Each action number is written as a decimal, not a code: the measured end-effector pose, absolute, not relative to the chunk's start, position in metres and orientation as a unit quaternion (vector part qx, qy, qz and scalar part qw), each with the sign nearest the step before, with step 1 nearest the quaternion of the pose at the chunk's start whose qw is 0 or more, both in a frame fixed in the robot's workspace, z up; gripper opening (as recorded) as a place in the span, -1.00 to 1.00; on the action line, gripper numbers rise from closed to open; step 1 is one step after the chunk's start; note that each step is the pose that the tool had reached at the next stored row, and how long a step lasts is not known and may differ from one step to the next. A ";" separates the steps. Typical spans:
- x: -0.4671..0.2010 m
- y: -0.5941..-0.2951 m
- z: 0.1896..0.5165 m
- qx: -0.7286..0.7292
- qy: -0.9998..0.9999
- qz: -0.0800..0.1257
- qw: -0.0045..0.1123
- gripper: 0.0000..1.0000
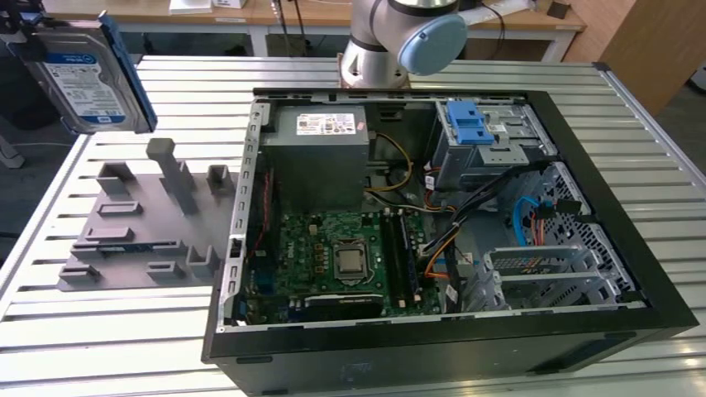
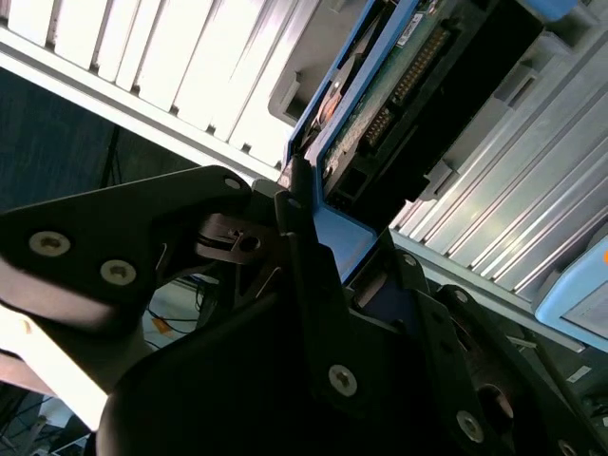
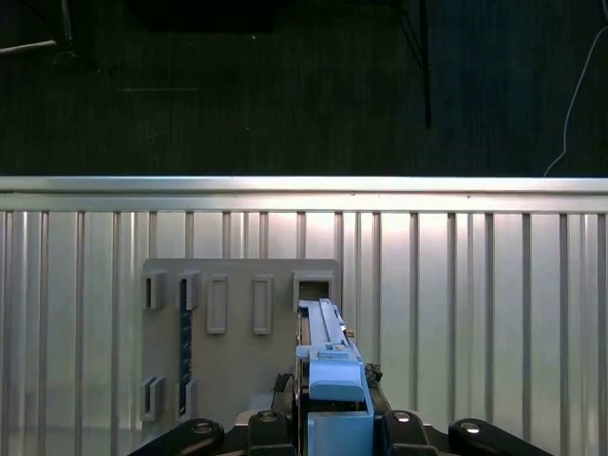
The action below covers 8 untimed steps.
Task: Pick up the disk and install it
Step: 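Pick up the disk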
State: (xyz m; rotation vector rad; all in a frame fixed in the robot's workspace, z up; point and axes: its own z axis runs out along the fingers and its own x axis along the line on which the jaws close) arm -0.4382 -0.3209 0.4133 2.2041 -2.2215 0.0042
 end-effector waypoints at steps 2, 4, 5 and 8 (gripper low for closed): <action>-0.438 -0.321 0.415 0.704 -0.710 0.002 0.006 -0.27; -0.438 -0.321 0.417 0.704 -0.710 0.002 0.006 -0.27; -0.438 -0.321 0.418 0.704 -0.710 0.002 0.006 -0.27; -0.438 -0.321 0.421 0.704 -0.710 0.002 0.006 -0.27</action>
